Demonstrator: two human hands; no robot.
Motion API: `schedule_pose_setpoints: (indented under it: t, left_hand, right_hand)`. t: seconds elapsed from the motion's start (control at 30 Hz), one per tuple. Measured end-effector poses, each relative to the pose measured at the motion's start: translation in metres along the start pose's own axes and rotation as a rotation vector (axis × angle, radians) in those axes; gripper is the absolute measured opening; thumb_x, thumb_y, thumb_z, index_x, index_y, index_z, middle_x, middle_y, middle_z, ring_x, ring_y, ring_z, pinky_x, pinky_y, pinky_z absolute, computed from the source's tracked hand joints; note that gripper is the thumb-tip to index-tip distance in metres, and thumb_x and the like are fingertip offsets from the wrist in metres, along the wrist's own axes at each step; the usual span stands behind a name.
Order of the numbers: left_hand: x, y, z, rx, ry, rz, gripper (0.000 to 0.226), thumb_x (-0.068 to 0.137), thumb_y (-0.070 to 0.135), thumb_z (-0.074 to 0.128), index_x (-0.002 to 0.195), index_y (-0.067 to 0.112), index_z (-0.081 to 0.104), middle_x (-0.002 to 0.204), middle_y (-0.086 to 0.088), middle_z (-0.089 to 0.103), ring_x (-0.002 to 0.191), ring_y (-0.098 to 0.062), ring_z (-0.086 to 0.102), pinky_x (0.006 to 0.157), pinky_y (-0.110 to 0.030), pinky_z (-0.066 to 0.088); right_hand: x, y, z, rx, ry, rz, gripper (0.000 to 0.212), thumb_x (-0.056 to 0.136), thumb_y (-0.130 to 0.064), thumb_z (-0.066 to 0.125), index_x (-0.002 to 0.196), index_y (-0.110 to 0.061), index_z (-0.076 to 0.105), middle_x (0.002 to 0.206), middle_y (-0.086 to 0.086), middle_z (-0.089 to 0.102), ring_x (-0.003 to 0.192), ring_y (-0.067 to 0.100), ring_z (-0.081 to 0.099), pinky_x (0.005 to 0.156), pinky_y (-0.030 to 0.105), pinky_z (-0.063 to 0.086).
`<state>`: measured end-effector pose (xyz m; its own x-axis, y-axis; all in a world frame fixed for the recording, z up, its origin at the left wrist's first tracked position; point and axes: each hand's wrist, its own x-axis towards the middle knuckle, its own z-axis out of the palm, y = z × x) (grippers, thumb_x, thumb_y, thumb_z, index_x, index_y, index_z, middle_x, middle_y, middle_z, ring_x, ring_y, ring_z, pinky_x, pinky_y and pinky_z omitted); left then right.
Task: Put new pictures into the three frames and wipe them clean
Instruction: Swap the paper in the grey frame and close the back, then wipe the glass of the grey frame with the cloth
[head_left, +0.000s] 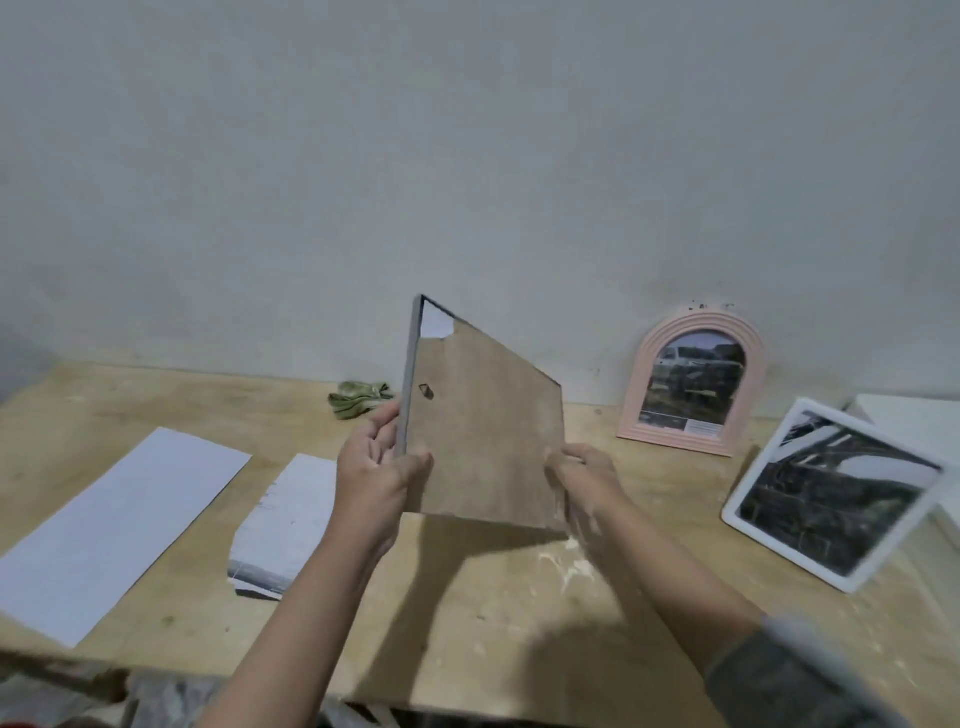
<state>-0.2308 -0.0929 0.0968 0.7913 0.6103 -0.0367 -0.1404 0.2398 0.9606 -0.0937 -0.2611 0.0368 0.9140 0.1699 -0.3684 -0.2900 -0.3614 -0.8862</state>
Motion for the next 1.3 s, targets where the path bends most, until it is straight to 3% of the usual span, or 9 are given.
schedule_pose_setpoints:
  t: [0.23, 0.4, 0.57, 0.67, 0.73, 0.87, 1.0, 1.1, 1.3]
  left_hand:
    - [-0.013, 0.009, 0.070, 0.515, -0.079, 0.506, 0.056, 0.075, -0.015, 0.052, 0.113, 0.026, 0.051, 0.105, 0.007, 0.065, 0.094, 0.005, 0.061, 0.078, -0.011, 0.048]
    - [-0.012, -0.034, 0.091, 0.814, -0.235, 0.739, 0.064, 0.068, -0.014, 0.052, 0.131, -0.003, 0.047, 0.139, -0.015, 0.050, 0.132, -0.016, 0.042, 0.106, -0.024, 0.036]
    - [-0.010, -0.065, 0.104, 1.144, -0.420, 0.691, 0.080, 0.058, -0.011, 0.058, 0.136, -0.001, 0.039, 0.145, -0.023, 0.042, 0.134, -0.035, 0.043, 0.106, -0.047, 0.040]
    - [-0.013, -0.070, 0.106, 1.227, -0.527, 0.540, 0.067, 0.086, 0.017, 0.050, 0.148, 0.009, 0.027, 0.158, -0.009, 0.019, 0.147, -0.020, 0.015, 0.116, -0.042, -0.006]
    - [-0.012, -0.072, 0.096, 1.223, -0.486, 0.435, 0.068, 0.090, 0.048, 0.039, 0.149, 0.018, 0.028, 0.160, 0.002, 0.012, 0.145, -0.004, 0.000, 0.117, -0.039, -0.012]
    - [-0.002, -0.078, 0.053, 1.135, -0.203, 0.292, 0.081, 0.077, 0.070, 0.031, 0.142, 0.023, 0.042, 0.155, 0.010, 0.020, 0.143, -0.002, 0.008, 0.118, -0.045, 0.000]
    - [0.008, -0.087, -0.021, 1.143, 0.199, 0.075, 0.069, 0.082, 0.062, 0.041, 0.131, 0.014, 0.050, 0.146, -0.016, 0.039, 0.140, -0.037, 0.027, 0.111, -0.058, 0.025]
    - [0.003, -0.081, -0.065, 0.989, 0.481, -0.192, 0.065, 0.089, 0.048, 0.052, 0.137, 0.005, 0.043, 0.137, -0.019, 0.046, 0.129, -0.036, 0.040, 0.105, -0.044, 0.034]
    - [0.001, -0.088, -0.140, 0.607, 0.503, -0.523, 0.029, 0.093, 0.021, 0.057, 0.114, 0.001, 0.057, 0.093, -0.016, 0.067, 0.080, -0.029, 0.064, 0.080, -0.041, 0.055]
  right_hand:
    - [-0.040, -0.118, -0.017, 0.235, -0.446, -0.326, 0.057, 0.078, -0.059, 0.058, 0.105, -0.009, 0.064, 0.095, 0.014, 0.068, 0.078, 0.034, 0.059, 0.054, 0.026, 0.029]
    - [-0.036, -0.100, -0.034, 0.430, -0.293, -0.290, 0.020, 0.093, -0.015, 0.056, 0.075, -0.006, 0.054, 0.060, 0.006, 0.065, 0.064, 0.020, 0.067, 0.059, 0.032, 0.057]
    - [-0.012, -0.061, -0.034, 0.685, -0.069, -0.021, 0.013, 0.094, -0.006, 0.054, 0.081, -0.006, 0.053, 0.053, 0.005, 0.062, 0.047, 0.014, 0.065, 0.045, 0.024, 0.053]
    - [0.006, -0.041, -0.035, 0.702, 0.026, 0.075, 0.018, 0.094, -0.009, 0.055, 0.076, -0.008, 0.056, 0.051, 0.004, 0.062, 0.041, 0.012, 0.060, 0.038, 0.018, 0.046]
    - [0.019, -0.030, -0.035, 0.669, 0.059, 0.100, 0.017, 0.094, -0.013, 0.056, 0.080, -0.008, 0.062, 0.070, 0.010, 0.068, 0.058, 0.019, 0.066, 0.054, 0.026, 0.055]
    - [0.049, -0.004, -0.025, 0.565, 0.049, 0.146, 0.031, 0.094, -0.022, 0.058, 0.113, 0.001, 0.062, 0.112, 0.017, 0.066, 0.102, 0.033, 0.063, 0.096, 0.052, 0.047]
    - [0.077, 0.037, -0.006, 0.377, -0.001, 0.216, 0.037, 0.082, -0.043, 0.065, 0.091, -0.007, 0.068, 0.100, 0.013, 0.069, 0.092, 0.031, 0.066, 0.086, 0.055, 0.052]
    - [0.110, 0.080, 0.017, 0.282, -0.036, 0.250, 0.059, 0.056, -0.062, 0.068, 0.083, -0.011, 0.069, 0.089, 0.010, 0.071, 0.086, 0.033, 0.067, 0.080, 0.055, 0.055]
    - [0.100, 0.047, 0.067, 0.233, -0.170, 0.282, 0.063, 0.068, -0.053, 0.073, 0.108, -0.006, 0.063, 0.104, 0.020, 0.067, 0.091, 0.038, 0.066, 0.079, 0.062, 0.052]
